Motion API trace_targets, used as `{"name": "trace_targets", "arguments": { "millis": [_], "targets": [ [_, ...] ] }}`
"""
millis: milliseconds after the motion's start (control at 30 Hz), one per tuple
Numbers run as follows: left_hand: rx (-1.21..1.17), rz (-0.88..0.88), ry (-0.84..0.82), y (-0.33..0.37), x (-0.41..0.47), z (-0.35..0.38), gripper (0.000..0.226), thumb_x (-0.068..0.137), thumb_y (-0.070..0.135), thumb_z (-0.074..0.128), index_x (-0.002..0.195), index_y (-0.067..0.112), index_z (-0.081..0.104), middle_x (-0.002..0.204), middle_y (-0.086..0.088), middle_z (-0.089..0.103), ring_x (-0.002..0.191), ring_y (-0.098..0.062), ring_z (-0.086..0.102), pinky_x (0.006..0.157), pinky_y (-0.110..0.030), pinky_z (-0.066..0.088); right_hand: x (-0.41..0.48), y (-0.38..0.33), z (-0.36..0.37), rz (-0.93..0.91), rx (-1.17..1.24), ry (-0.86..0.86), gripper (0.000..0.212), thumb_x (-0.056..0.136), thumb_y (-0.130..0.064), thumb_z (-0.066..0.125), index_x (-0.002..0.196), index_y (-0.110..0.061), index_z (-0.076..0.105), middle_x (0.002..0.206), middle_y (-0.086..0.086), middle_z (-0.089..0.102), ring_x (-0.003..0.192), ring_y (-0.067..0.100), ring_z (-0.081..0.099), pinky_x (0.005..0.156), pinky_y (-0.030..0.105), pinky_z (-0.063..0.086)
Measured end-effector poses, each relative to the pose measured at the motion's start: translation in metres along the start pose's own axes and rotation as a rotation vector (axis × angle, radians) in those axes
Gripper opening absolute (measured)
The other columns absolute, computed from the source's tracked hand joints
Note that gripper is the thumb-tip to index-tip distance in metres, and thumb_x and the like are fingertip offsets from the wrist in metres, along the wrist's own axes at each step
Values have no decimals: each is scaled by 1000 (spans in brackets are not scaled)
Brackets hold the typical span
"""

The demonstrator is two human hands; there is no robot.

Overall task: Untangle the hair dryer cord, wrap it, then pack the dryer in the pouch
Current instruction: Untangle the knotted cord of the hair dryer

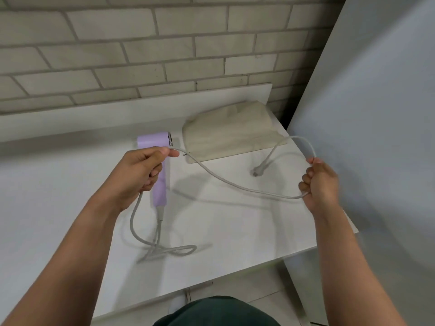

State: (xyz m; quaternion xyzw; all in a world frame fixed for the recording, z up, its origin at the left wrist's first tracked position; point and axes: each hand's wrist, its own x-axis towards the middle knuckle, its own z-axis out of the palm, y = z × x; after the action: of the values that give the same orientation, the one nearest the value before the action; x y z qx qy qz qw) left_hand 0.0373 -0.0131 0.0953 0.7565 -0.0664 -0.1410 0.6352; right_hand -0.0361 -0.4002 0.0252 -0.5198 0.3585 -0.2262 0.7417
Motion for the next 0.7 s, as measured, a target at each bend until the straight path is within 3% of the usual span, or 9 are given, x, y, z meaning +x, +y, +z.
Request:
{"name": "trace_targets", "arguments": {
  "millis": [133, 233, 300, 400, 433, 500, 567, 633, 700],
  "targets": [
    [4, 4, -89, 20, -4, 15, 33, 108, 28, 48, 109, 16, 78, 68, -3, 25, 60, -19, 16, 53, -31, 12, 19, 27, -18, 67, -287, 88, 32, 100, -7, 37, 97, -15, 68, 66, 0, 37, 48, 13, 27, 37, 21, 25],
    [-51, -45, -169, 29, -4, 31, 35, 108, 20, 42, 115, 11, 75, 68, -1, 40, 56, -15, 24, 52, -31, 14, 28, 47, -31, 81, -664, 107, 36, 98, -9, 39, 112, -13, 72, 84, 10, 62, 56, 25, 54, 54, 32, 49],
    [-22, -12, -199, 31, -5, 43, 30, 109, 20, 46, 115, 13, 75, 69, -3, 44, 55, -14, 33, 48, -27, 21, 22, 51, -34, 69, -1026, 91, 33, 101, -16, 44, 122, -13, 70, 106, 16, 70, 83, 36, 68, 78, 41, 56],
    [68, 62, -240, 35, -7, 59, 25, 106, 26, 54, 111, 20, 78, 68, -4, 51, 56, -15, 43, 48, -25, 34, 1, 41, -22, -180, -1434, 84, 37, 103, -22, 53, 137, -9, 59, 135, 19, 58, 122, 42, 54, 93, 49, 50],
    [85, 75, -257, 38, -7, 63, 23, 105, 29, 57, 109, 22, 79, 67, -3, 52, 56, -15, 43, 48, -25, 34, -9, 32, -13, -334, -1368, 61, 41, 103, -23, 57, 142, -10, 56, 141, 17, 55, 123, 39, 53, 95, 47, 48],
    [105, 82, -298, 44, -6, 70, 21, 101, 33, 62, 105, 26, 81, 67, -3, 53, 57, -14, 41, 49, -22, 32, -36, 5, 13, -542, -1030, -120, 46, 101, -23, 63, 146, -21, 56, 143, 3, 57, 103, 21, 63, 89, 31, 50],
    [121, 101, -346, 51, -5, 78, 20, 98, 36, 65, 102, 26, 82, 67, -2, 54, 56, -13, 41, 49, -21, 32, -66, -23, 43, -521, -702, -523, 53, 98, -20, 69, 145, -38, 54, 138, -12, 60, 85, 11, 64, 80, 21, 51],
    [126, 132, -374, 57, -3, 85, 19, 98, 34, 66, 100, 24, 82, 65, -2, 55, 53, -12, 42, 47, -22, 33, -87, -40, 67, -453, -578, -863, 56, 95, -19, 73, 141, -44, 55, 128, -10, 65, 83, 20, 67, 79, 27, 55],
    [101, 160, -368, 60, -1, 85, 20, 98, 31, 67, 100, 18, 81, 63, -2, 56, 50, -13, 45, 45, -22, 35, -93, -47, 79, -456, -572, -959, 39, 93, -22, 75, 129, -33, 67, 111, -3, 70, 80, 32, 65, 75, 31, 55]
  ]
}}
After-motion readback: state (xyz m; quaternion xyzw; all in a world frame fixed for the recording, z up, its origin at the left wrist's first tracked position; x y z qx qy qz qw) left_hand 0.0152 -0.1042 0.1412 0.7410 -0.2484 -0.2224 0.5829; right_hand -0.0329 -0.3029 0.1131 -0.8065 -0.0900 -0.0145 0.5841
